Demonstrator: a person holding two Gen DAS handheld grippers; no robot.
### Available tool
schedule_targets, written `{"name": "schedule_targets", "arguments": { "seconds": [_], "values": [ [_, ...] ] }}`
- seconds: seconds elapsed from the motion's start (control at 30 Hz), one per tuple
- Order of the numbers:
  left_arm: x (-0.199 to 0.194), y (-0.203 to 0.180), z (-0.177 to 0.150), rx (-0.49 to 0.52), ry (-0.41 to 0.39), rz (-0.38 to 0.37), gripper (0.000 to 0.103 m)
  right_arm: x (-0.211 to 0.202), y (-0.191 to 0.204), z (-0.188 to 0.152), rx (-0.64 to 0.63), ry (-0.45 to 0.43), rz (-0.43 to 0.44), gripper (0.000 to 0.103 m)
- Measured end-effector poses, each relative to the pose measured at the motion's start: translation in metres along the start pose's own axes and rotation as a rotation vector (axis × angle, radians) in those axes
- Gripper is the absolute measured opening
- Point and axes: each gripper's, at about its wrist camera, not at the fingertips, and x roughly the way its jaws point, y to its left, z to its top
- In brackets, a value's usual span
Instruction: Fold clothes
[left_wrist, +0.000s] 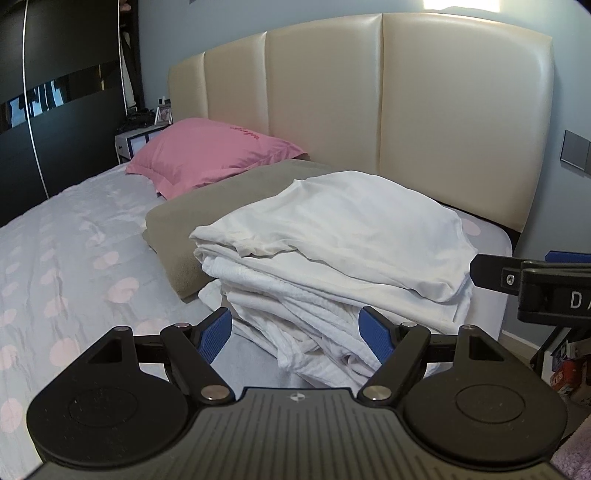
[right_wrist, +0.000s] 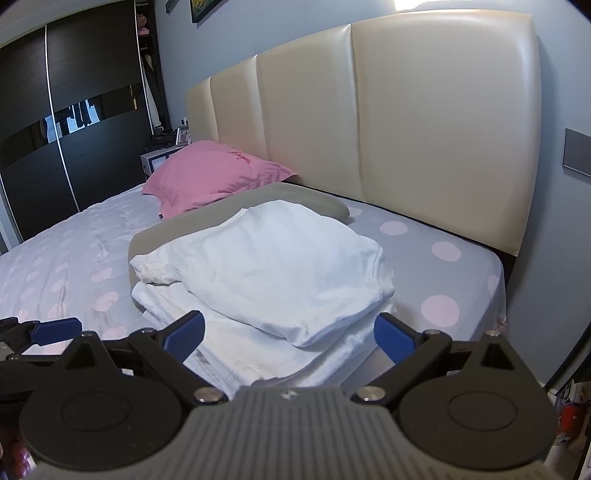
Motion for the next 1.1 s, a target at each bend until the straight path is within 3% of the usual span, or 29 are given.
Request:
{"name": "schedule_targets", "arguments": {
  "seconds": [0.37, 0.6, 1.1],
  "values": [
    [0.0025, -0.0032, 0.0009, 0.013, 0.023, 0.012, 0.075, -0.0001, 0.0003, -0.0007, -0.004, 0.01, 0.0, 0.099],
    [0.0037, -0.0044, -0.0005, 0.02, 0.042, 0.017, 0.075, 0.0076, -0.0014, -0.0031, 0.003, 0.072, -0.007, 0.099],
    [0.0042, -0.0058, -0.0042, 0.015, 0.05, 0.023, 0.075, 0.0078, -0.0008, -0.004, -0.008, 0.077, -0.011, 0.1]
  ]
}}
